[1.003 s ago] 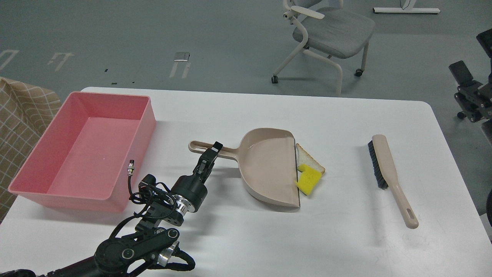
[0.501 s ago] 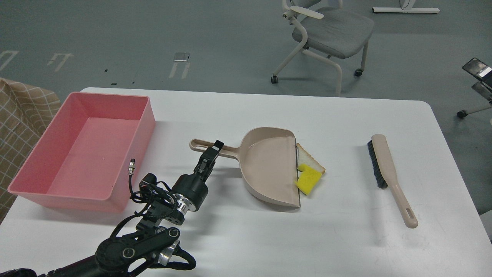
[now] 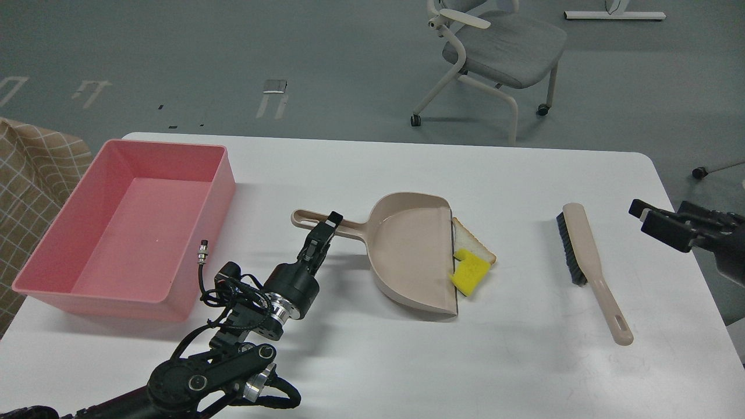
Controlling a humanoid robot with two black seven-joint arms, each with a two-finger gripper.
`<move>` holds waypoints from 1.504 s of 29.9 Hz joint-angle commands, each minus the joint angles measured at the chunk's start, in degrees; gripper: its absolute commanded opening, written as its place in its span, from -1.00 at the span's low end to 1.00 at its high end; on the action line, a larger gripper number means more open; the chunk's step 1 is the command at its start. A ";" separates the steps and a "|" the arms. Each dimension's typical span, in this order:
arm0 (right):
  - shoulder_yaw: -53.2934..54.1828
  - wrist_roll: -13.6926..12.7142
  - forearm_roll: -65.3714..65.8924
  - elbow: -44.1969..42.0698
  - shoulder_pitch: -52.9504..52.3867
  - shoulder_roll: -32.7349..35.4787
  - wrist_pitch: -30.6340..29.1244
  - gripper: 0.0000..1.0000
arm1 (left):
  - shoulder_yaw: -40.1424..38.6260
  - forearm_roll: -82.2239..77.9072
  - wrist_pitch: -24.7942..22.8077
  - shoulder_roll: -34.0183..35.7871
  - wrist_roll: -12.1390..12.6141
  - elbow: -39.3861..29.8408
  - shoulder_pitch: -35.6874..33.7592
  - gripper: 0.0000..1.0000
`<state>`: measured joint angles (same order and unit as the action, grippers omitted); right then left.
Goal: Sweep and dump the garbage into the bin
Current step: 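Move the right gripper out and down toward the brush handle, then grasp the wooden brush handle with the right gripper and lift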
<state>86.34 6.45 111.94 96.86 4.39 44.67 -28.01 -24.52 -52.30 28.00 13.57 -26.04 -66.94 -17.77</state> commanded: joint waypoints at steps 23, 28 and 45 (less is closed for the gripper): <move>-5.48 -3.11 11.11 -1.76 4.48 -10.74 0.01 0.71 | -0.01 -0.08 0.00 -0.04 -0.07 -0.64 -0.08 -0.43; -5.39 -3.11 11.38 -1.41 6.85 -10.13 0.01 0.71 | -0.01 -0.26 0.00 0.23 -0.07 -0.64 -0.16 -0.43; -6.09 -3.98 12.08 -1.23 1.32 -9.77 0.01 0.71 | -0.01 -0.35 0.00 -0.04 -0.07 -0.64 0.27 -0.42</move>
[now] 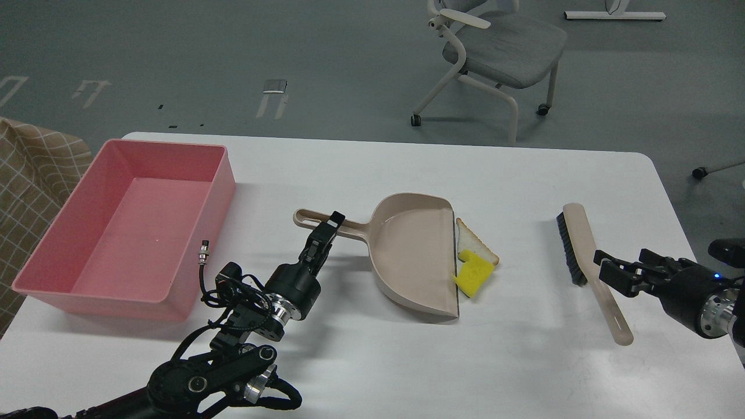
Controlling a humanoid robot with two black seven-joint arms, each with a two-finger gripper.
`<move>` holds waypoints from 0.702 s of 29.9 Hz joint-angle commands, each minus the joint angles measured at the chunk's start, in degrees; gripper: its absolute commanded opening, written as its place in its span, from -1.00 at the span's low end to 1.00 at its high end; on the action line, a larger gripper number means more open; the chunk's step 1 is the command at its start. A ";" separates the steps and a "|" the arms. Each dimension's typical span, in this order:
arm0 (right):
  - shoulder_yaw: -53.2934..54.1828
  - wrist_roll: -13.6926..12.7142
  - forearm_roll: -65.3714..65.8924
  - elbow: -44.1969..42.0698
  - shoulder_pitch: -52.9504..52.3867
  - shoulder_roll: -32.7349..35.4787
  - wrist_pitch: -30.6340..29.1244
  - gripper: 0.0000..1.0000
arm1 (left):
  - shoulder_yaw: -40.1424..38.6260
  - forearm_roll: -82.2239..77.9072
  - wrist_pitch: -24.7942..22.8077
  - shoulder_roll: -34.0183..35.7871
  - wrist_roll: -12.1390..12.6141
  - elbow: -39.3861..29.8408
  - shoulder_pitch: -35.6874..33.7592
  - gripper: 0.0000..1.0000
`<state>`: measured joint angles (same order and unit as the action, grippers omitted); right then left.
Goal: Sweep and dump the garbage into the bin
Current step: 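Grasp the wooden brush handle with the right gripper and lift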
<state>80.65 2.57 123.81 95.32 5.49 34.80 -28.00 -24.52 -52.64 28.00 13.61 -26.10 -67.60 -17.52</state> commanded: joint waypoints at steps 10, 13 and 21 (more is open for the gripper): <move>-3.31 -0.10 1.19 0.31 0.75 0.18 0.00 0.72 | 0.00 0.08 0.00 -0.07 0.09 0.01 -0.15 -0.42; -3.40 -0.02 1.19 0.31 1.54 0.10 0.00 0.71 | 0.00 0.08 0.00 -0.07 0.09 0.01 -0.15 -0.42; -3.40 -0.02 1.19 0.31 1.99 0.10 0.00 0.71 | -0.09 0.08 0.00 0.02 0.00 0.01 -0.15 -0.41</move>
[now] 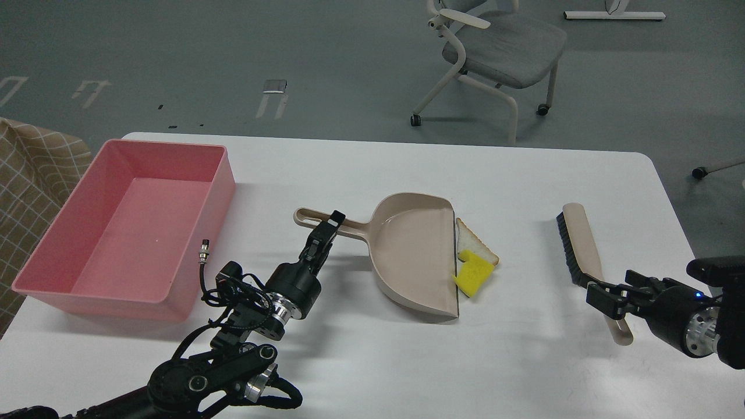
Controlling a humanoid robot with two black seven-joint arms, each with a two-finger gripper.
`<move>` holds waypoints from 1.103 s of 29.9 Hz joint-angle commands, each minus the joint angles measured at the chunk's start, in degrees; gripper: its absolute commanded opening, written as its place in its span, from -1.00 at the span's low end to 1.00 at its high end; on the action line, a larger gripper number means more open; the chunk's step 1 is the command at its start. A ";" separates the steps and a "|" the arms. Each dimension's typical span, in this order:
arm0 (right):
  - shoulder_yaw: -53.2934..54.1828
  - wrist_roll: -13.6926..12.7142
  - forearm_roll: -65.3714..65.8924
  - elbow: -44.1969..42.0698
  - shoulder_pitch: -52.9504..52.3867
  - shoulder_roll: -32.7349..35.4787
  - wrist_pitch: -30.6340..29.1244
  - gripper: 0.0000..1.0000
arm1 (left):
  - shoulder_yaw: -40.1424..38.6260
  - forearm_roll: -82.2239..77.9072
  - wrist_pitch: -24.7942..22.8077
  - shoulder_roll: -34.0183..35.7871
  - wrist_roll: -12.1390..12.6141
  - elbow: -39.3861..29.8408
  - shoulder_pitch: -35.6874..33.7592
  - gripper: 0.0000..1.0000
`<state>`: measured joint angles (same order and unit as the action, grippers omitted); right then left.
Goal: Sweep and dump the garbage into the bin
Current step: 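Grasp the wooden brush handle with the right gripper and lift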
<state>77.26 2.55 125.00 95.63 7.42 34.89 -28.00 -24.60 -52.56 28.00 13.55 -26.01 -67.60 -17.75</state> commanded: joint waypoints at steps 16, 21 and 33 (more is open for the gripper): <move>-0.26 -0.17 0.00 -0.09 1.98 -0.79 0.00 0.66 | -0.01 0.00 0.00 0.16 -0.09 0.01 0.08 -0.41; -0.53 -0.17 0.00 -0.27 2.07 -1.14 0.00 0.64 | -0.01 0.00 0.00 0.25 -0.09 0.01 0.08 -0.40; -1.23 -0.17 0.00 -0.62 2.51 -2.29 0.00 0.58 | -0.01 0.00 0.00 1.04 -0.18 0.01 0.08 -0.37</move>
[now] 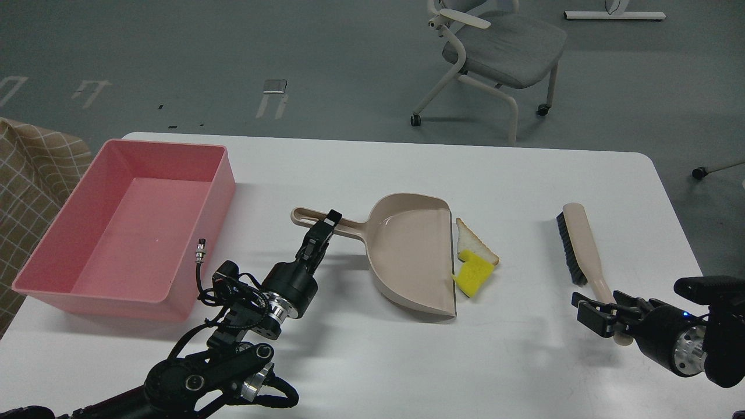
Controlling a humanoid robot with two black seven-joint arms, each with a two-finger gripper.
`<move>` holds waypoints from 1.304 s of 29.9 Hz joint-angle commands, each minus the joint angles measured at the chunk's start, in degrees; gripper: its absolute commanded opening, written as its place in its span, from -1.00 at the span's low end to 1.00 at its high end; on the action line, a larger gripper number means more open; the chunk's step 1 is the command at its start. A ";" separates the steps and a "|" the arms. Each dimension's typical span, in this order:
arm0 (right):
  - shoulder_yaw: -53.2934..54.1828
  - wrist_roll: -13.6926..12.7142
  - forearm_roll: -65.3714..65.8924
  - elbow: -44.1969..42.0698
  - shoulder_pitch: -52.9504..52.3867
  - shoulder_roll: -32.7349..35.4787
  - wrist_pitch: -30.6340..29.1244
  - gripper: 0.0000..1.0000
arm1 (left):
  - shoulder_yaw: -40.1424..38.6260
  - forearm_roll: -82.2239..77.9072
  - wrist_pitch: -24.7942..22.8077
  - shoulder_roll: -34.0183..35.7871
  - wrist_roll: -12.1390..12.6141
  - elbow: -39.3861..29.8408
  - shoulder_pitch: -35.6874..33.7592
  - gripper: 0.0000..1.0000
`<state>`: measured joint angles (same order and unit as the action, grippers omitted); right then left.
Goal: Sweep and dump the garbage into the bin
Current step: 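Grasp the wooden brush handle with the right gripper and lift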
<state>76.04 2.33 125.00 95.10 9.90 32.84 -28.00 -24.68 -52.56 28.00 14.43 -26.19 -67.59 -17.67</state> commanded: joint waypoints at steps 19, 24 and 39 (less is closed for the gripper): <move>0.08 0.04 0.00 -0.09 0.30 -0.06 0.00 -0.08 | 0.07 0.09 0.00 -0.19 0.08 0.00 0.00 -0.35; 0.16 0.04 0.00 0.00 0.21 0.21 0.00 -0.24 | 0.07 0.09 0.00 -0.10 0.08 0.00 0.00 -0.35; 0.34 -0.13 0.00 0.17 0.39 -0.41 0.00 -0.95 | 0.07 0.09 0.00 -0.28 0.08 0.09 0.00 -0.35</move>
<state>76.29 2.20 125.00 95.19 10.19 32.48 -28.00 -24.61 -52.47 28.00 14.23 -26.10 -67.50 -17.59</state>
